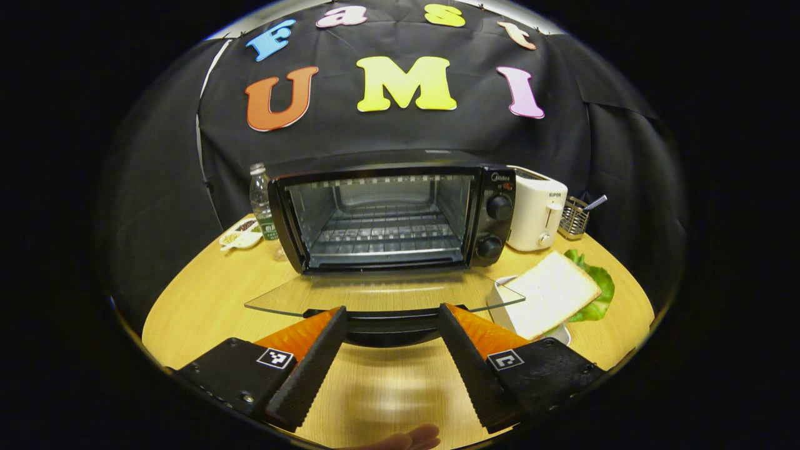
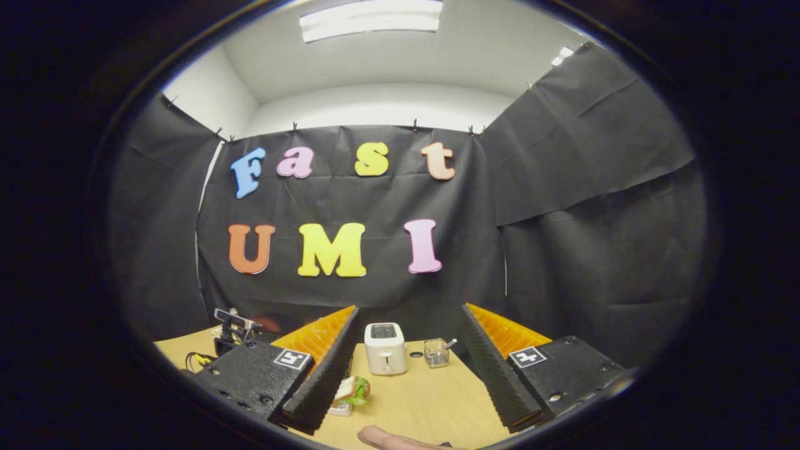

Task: Open the electric oven with the left hand, put the food in, and close the electric oven.

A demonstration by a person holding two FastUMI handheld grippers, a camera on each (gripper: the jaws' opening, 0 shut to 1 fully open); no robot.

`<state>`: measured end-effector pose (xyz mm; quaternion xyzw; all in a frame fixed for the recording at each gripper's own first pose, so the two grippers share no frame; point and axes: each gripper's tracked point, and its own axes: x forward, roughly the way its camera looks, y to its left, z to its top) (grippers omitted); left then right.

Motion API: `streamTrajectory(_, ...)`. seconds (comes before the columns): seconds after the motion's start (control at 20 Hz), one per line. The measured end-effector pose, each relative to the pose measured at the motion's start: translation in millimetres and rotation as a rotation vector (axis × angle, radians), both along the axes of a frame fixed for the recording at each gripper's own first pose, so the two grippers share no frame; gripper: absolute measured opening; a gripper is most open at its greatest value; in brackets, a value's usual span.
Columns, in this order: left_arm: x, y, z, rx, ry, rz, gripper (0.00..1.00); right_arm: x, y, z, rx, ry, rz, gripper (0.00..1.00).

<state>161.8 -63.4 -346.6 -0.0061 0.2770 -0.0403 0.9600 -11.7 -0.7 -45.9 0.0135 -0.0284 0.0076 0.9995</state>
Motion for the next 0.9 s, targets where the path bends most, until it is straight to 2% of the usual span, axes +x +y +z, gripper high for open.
streamTrajectory(0.15,-9.0,-3.5,-20.8,0.000,0.038,-0.002,0.96,-2.8,-2.4,6.8,-0.011,-0.018,-0.013,0.90)
streamTrajectory(0.2,-11.9,-4.0,-30.4,0.000,0.059,-0.003,0.94,-2.9,-1.9,8.6,-0.013,-0.027,-0.014,1.00)
streamTrajectory(0.25,-14.0,-4.7,-39.1,-0.003,0.074,-0.004,0.95,-2.3,-0.9,10.5,-0.013,-0.030,-0.014,0.89)
streamTrajectory(0.3,-14.4,-5.7,-50.2,-0.006,0.095,-0.003,0.95,-0.7,-0.1,8.1,-0.014,-0.021,-0.016,1.00)
streamTrajectory(0.5,-15.4,-7.0,-56.0,-0.010,0.083,0.000,0.94,12.8,10.3,3.0,-0.048,0.028,0.008,1.00)
streamTrajectory(0.75,-17.0,7.0,-11.3,-0.070,-0.032,0.014,0.95,49.1,24.8,-7.0,-0.087,0.094,0.034,1.00)
streamTrajectory(0.9,-24.4,18.2,40.7,-0.127,-0.131,0.016,0.95,75.8,44.4,-30.7,-0.060,0.187,0.107,1.00)
